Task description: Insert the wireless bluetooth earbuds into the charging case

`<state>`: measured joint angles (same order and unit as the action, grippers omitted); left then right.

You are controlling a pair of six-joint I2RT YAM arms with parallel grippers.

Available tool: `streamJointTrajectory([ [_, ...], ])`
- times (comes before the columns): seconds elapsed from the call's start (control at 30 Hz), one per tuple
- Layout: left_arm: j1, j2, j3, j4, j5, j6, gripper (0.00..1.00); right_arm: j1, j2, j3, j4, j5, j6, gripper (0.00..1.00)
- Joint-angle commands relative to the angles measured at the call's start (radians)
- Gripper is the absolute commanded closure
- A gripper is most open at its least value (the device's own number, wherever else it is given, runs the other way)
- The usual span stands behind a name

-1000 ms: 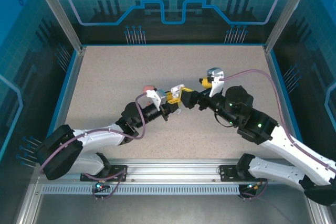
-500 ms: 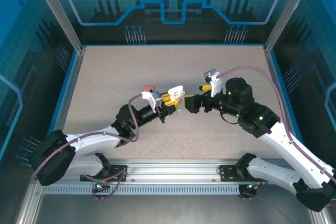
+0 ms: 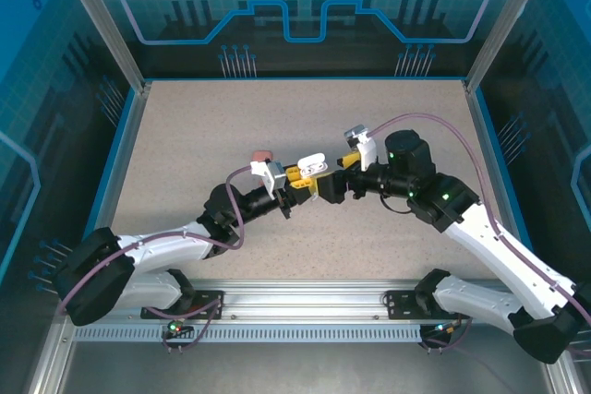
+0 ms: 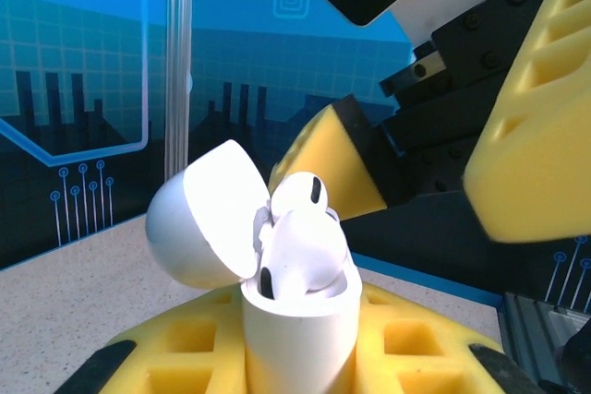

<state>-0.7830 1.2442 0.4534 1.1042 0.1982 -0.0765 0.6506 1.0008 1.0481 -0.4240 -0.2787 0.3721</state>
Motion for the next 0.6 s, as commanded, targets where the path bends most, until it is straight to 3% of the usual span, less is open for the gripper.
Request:
streamJointTrajectory([
  [0.0, -0.005, 0.006, 0.014, 0.058, 0.031, -0.007, 0.98, -0.013, 0.023, 0.037, 0.051, -0.096, 0.026, 0.00],
  [0.3, -0.006, 0.009, 0.014, 0.049, 0.024, -0.004, 0.98, -0.013, 0.055, 0.058, 0.127, -0.196, 0.058, 0.01],
  [0.57, -0.004, 0.009, 0.019, 0.029, 0.022, 0.001, 0.98, -0.013, 0.040, 0.070, 0.130, -0.211, 0.049, 0.13],
])
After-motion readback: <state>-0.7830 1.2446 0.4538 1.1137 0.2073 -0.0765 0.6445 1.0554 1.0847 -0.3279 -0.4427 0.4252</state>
